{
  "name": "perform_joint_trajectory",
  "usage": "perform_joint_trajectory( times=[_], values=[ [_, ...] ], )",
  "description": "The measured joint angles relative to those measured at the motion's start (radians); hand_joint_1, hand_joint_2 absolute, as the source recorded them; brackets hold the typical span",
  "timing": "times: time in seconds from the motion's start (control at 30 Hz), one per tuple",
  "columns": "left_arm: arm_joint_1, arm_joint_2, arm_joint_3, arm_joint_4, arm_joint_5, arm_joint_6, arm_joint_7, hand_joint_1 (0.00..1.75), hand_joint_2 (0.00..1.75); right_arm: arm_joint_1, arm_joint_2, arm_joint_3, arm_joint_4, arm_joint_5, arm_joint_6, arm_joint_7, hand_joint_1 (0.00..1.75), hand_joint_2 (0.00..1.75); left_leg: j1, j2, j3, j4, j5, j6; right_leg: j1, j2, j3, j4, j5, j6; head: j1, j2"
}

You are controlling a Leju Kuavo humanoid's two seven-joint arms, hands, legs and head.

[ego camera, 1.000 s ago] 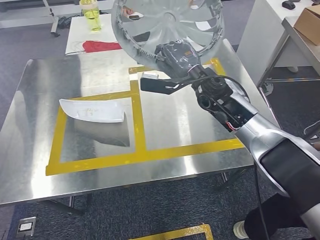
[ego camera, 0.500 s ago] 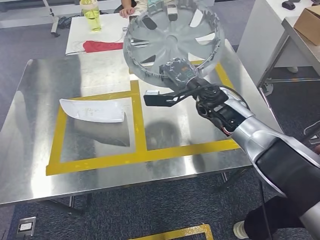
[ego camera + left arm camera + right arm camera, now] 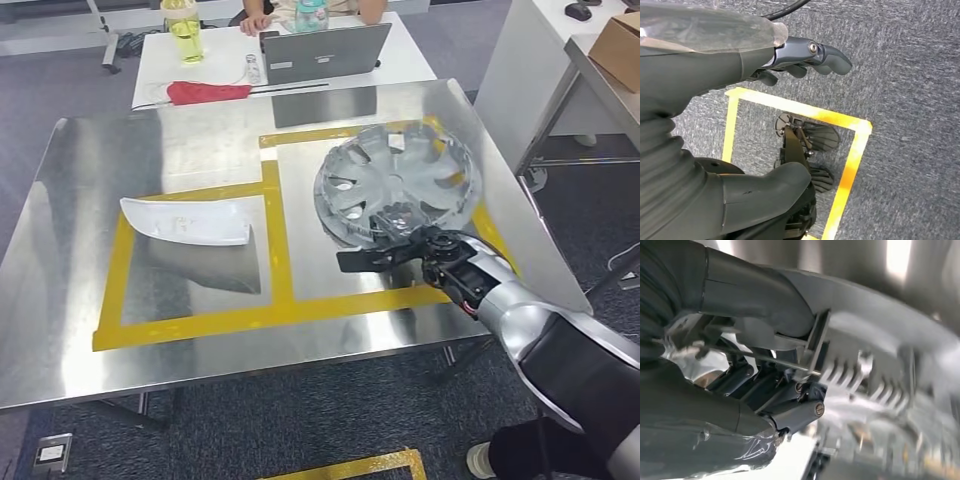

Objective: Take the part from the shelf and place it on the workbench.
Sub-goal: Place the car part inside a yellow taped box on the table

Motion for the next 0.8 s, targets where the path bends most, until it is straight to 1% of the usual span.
perform_joint_trajectory(
  times=[0.1,0.3,0.57,0.8],
  values=[
    [0.001,0.001,0.0,0.0,0.003,0.0,-0.002,0.0,1.75,0.036,-0.017,-0.006,0.028,-0.023,-0.018,-0.006,1.75,1.75,0.0,0.002,0.003,0.0,-0.002,0.0,0.0,0.002,0.002,0.0,0.0,0.0,0.0,0.0],
    [0.001,0.001,0.0,0.0,0.006,-0.002,-0.012,0.0,1.75,0.053,-0.032,-0.022,0.05,-0.045,-0.02,-0.001,1.75,1.75,0.0,0.002,0.012,0.0,-0.004,0.001,0.0,0.001,0.012,-0.001,-0.004,0.001,-0.002,0.0],
    [0.001,0.002,0.0,0.0,0.006,-0.003,-0.016,0.0,1.75,0.058,-0.036,-0.034,0.062,-0.05,-0.022,-0.003,1.75,1.75,0.0,0.001,0.016,0.0,-0.004,0.002,0.0,0.0,0.017,-0.002,-0.004,0.002,-0.002,0.0],
    [0.0,0.002,0.0,0.0,0.006,-0.002,-0.016,0.0,1.75,0.068,-0.035,-0.05,0.069,-0.082,-0.037,-0.044,1.75,1.75,0.0,0.001,0.016,0.0,-0.004,0.003,0.0,0.0,0.02,-0.005,-0.003,0.003,-0.002,0.0]
  ],
)
